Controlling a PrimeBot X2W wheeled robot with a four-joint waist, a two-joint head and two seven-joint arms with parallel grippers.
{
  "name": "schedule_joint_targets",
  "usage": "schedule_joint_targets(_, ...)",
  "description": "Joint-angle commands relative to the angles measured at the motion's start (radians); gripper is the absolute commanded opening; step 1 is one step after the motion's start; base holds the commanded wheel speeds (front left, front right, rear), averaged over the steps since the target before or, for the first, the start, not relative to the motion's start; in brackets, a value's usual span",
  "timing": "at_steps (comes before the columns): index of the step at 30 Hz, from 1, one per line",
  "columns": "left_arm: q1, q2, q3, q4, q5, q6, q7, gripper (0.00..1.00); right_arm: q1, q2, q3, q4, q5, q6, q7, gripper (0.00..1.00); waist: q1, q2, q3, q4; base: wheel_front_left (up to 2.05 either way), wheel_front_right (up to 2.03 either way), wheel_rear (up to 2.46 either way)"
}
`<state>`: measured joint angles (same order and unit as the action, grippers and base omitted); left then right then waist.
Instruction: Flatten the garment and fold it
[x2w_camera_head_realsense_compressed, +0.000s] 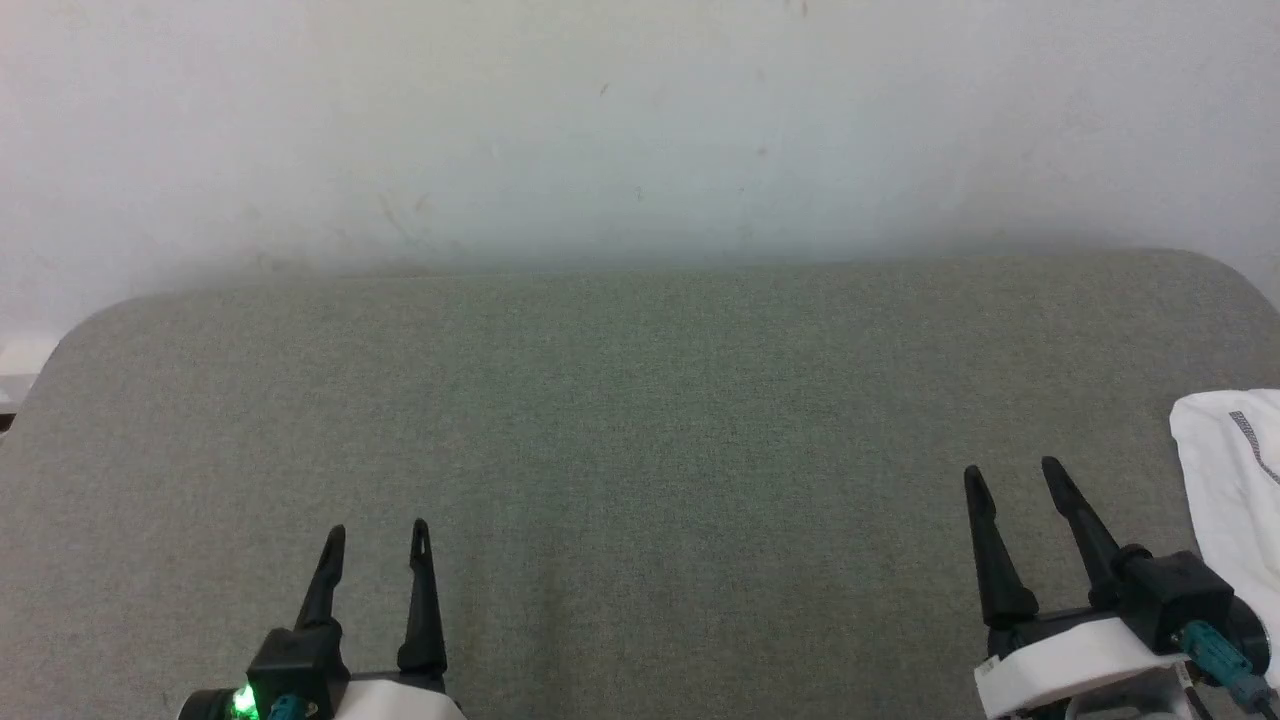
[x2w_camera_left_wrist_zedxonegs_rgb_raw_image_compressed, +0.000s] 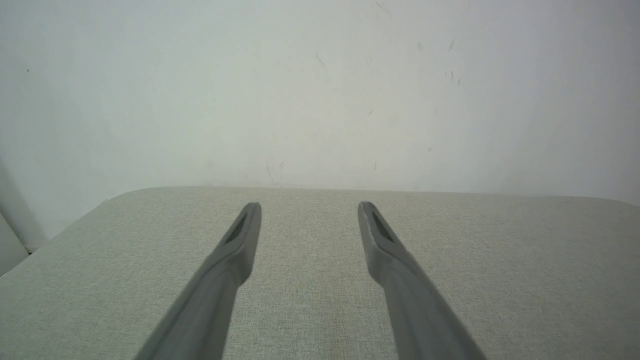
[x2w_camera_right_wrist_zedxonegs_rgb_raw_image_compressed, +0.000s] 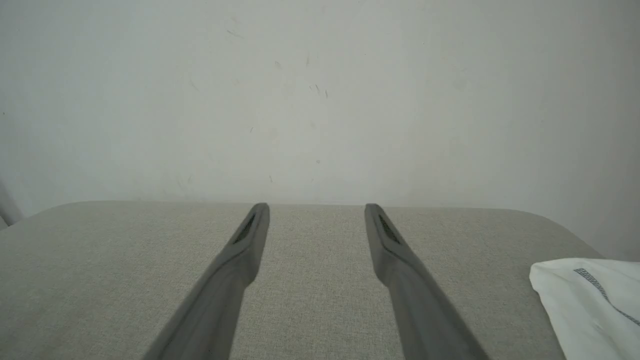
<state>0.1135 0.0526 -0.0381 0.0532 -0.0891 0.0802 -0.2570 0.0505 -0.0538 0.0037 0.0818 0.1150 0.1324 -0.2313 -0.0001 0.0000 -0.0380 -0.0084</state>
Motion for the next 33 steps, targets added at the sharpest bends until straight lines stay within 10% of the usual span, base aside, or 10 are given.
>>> schedule_joint_targets(1,0.014,-0.002,-0.004,0.005,0.01,-0.002,-0.005,1.0,0.007,0.003,-0.002,0.0,0.004,-0.002,-0.008,1.0,0.0001,0.0,0.0,0.003,0.0,0.0,0.0)
schedule_joint_targets(14,0.008,-0.002,-0.006,0.021,0.015,-0.016,-0.005,1.0,0.009,0.003,-0.008,0.003,0.013,-0.002,-0.022,1.0,0.0001,0.0,-0.001,0.021,0.0,0.0,0.0)
schedule_joint_targets(15,0.009,0.0,-0.008,0.018,0.004,-0.01,0.0,0.0,0.009,0.0,-0.008,0.002,0.009,0.0,-0.017,0.0,0.0001,0.0,-0.001,0.021,0.0,0.0,0.0)
schedule_joint_targets(33,-0.006,0.0,-0.003,0.009,0.013,-0.018,0.032,0.0,0.002,0.0,-0.006,-0.008,-0.006,0.0,0.014,0.0,0.0001,0.0,0.004,0.02,0.0,0.0,0.0)
